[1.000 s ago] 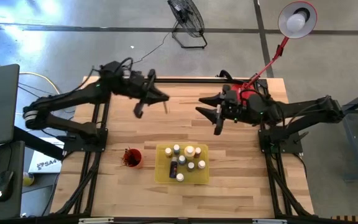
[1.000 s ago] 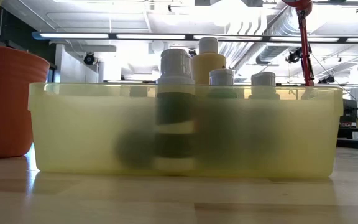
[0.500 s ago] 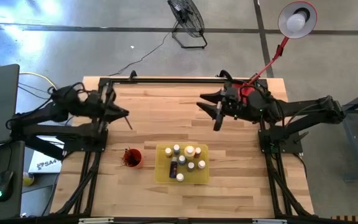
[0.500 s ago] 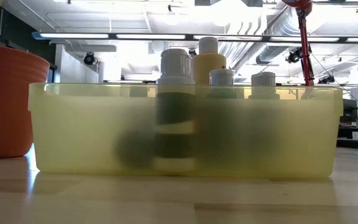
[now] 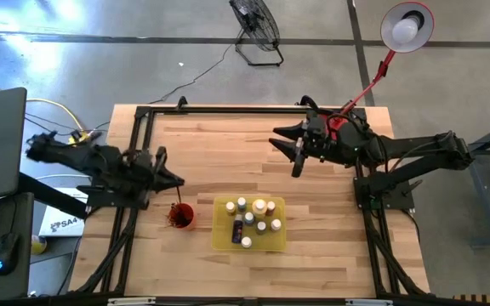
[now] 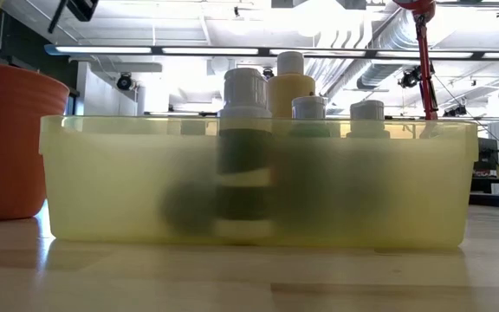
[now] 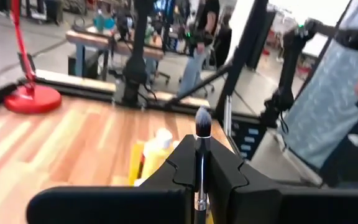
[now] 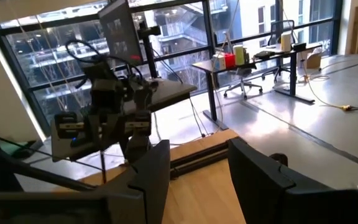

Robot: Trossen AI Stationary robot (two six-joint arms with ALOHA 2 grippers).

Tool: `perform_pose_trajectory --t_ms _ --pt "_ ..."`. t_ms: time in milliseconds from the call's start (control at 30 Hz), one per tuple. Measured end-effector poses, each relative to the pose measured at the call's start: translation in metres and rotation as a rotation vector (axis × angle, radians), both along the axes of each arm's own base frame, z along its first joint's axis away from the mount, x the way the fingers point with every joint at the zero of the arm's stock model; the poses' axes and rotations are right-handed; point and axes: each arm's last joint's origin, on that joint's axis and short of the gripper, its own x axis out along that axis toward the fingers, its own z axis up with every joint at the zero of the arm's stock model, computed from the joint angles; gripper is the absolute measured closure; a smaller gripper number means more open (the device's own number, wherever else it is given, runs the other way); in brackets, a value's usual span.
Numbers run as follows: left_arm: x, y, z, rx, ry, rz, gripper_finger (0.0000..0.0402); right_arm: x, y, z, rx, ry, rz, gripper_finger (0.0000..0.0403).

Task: Pick & Place Paint Supplies
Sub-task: Put the silver paintbrush into the orange cup

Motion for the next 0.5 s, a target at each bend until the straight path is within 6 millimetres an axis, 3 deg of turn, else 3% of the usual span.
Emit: perform_pose_trajectory --t_ms 300,500 --pt "0.013 -0.034 -0.014 0.067 0.109 0.034 0.0392 0.0 0.0 -0.002 -0.006 0.02 0.005 0.025" --pt "0.028 -0.058 -0.036 0.155 0.234 0.138 0.0392 0.0 0.0 -0.002 -0.012 0.021 0.005 0.025"
